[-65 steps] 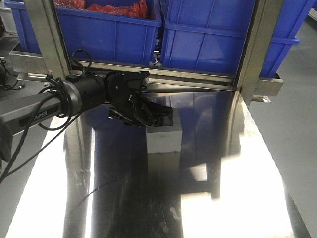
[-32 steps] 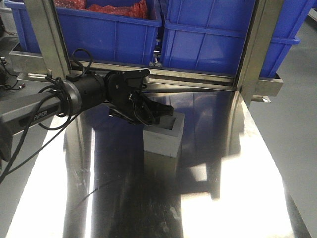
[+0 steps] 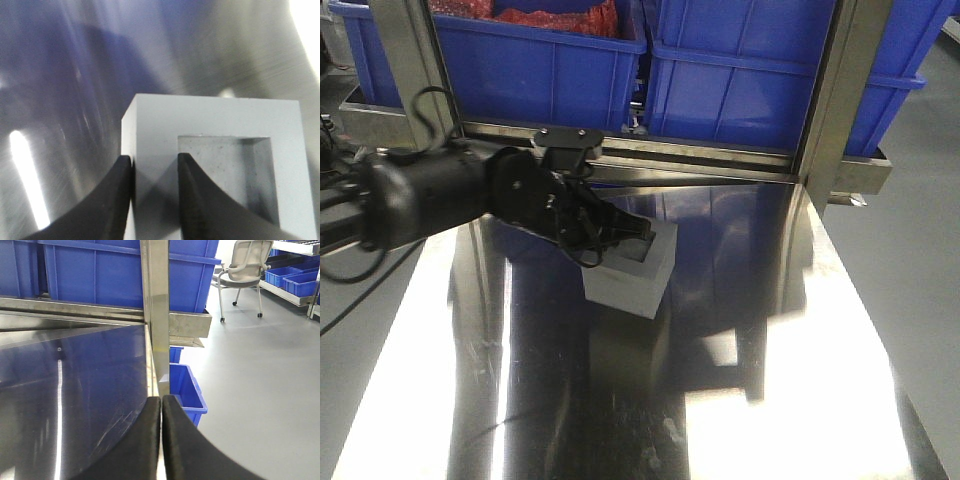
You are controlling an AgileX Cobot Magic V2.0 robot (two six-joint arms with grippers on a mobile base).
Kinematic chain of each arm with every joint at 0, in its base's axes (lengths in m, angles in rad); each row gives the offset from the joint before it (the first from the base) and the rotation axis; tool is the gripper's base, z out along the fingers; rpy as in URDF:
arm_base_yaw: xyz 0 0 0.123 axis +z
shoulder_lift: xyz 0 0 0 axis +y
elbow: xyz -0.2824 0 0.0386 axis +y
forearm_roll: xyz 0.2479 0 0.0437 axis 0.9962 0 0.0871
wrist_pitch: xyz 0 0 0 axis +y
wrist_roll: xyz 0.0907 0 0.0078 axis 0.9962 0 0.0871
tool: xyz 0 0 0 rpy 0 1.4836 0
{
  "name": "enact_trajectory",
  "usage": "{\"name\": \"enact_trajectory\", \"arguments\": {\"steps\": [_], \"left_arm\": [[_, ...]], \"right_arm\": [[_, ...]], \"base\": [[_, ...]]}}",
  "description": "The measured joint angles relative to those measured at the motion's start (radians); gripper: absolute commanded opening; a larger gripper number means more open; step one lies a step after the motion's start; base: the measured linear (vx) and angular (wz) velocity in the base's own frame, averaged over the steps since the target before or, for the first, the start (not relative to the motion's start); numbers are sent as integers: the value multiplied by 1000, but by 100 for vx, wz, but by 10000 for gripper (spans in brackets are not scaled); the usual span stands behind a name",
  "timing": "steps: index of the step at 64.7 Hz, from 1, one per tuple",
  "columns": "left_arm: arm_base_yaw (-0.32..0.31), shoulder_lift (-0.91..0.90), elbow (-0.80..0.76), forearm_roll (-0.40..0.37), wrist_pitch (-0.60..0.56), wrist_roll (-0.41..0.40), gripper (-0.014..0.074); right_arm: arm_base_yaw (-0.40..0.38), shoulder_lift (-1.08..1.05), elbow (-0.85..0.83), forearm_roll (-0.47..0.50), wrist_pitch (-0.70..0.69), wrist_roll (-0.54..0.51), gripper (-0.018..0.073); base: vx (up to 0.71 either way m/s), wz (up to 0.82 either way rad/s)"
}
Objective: Sort gray base to blue bin
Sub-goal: 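Close the left gripper on the gray block's top edge, then lift the gray block with the left gripper toward the robot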
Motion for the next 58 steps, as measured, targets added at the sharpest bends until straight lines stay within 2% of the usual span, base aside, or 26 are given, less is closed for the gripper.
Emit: {"name": "enact_trajectory", "arguments": {"steps": [33,58], "left_arm": [[-1,-496,475,4,-297,3,146],[-1,-856,809,4,-498,53,146]], "right_arm": [[0,0,0,0,0,0,-5],[0,0,0,0,0,0,-5]], "base": [[0,0],[0,0]]}}
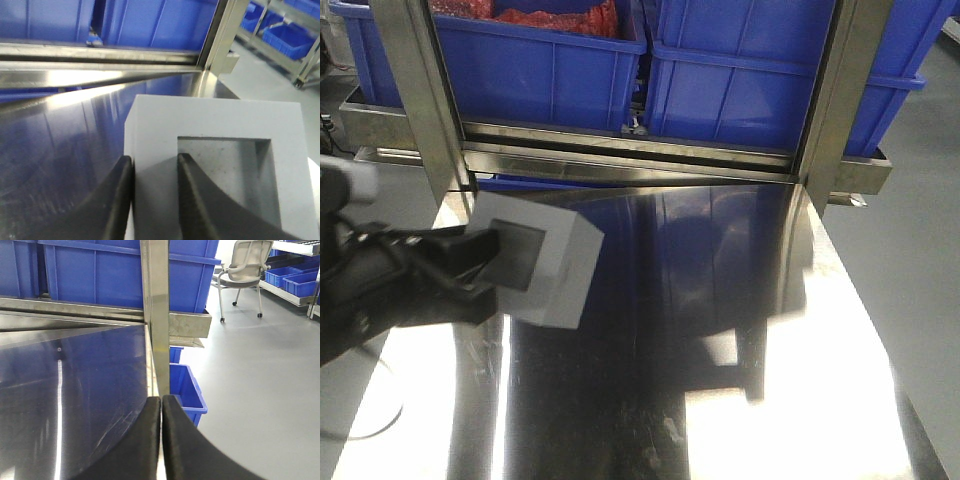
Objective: Sort gray base to blue bin
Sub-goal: 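Lift the gray block with the left gripper toward the robot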
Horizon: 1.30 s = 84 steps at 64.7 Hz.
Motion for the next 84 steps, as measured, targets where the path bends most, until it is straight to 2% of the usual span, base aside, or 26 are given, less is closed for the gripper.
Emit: {"name": "enact_trajectory", "arguments": {"steps": [21,45,84], "left_arm": [[0,-306,231,0,-73,72,146],[0,-609,337,0,-72,80,146],[0,-642,337,0,-71,80,146]], "right_arm": [[0,0,0,0,0,0,-5],[0,0,0,0,0,0,-5],[0,0,0,0,0,0,-5]], "base": [[0,0],[0,0],[0,0]]}}
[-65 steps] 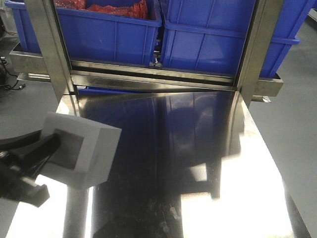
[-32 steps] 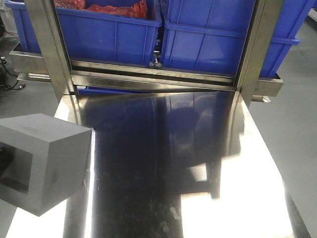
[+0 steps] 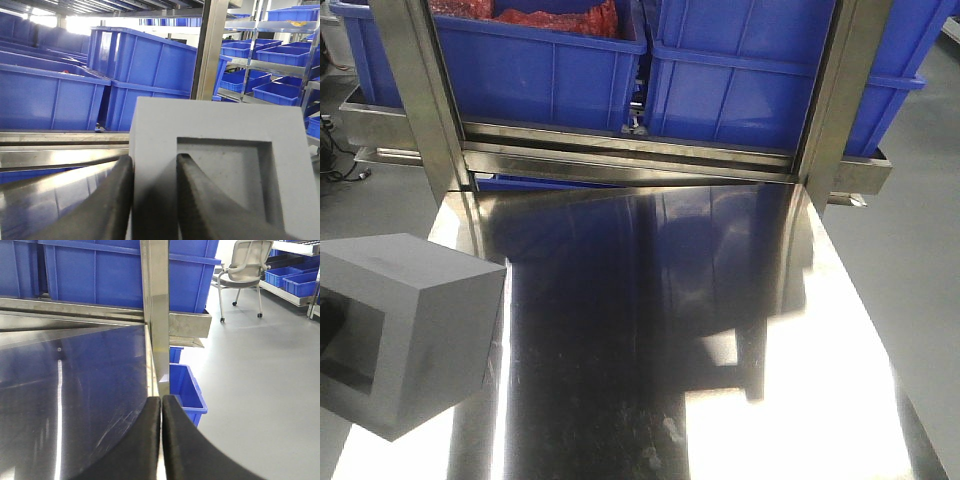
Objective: Sort gray base to blue bin
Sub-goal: 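Lift the gray block with the left gripper toward the robot, then hold the gray block raised in the left gripper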
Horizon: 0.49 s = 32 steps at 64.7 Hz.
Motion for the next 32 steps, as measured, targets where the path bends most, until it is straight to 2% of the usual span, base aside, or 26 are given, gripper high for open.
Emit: {"name": "enact_trajectory", "arguments": {"steps": [32], "left_arm": [[0,0,0,0,0,1,146]], "right_arm": [[0,0,0,0,0,0,-5]], "base": [[0,0]]}}
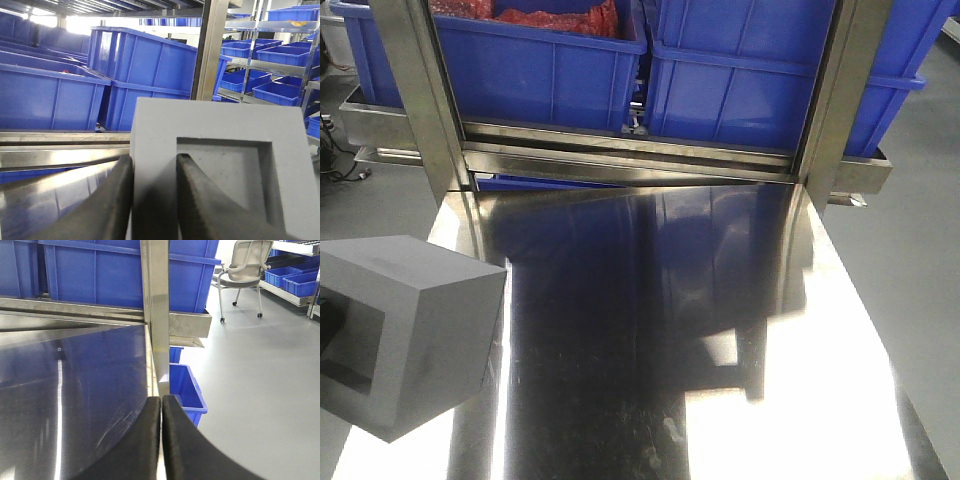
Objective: Sort gray base to blue bin
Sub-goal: 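Hold the gray block raised in the left gripper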
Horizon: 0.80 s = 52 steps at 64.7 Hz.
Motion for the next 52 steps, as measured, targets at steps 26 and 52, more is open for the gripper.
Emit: {"name": "enact_trajectory", "arguments": {"steps": [26,52], "left_arm": [[0,0,0,0,0,0,146],[0,0,0,0,0,0,146]], "right_arm": [[0,0,0,0,0,0,-5],[0,0,0,0,0,0,-5]], "base": [[0,0],[0,0]]}}
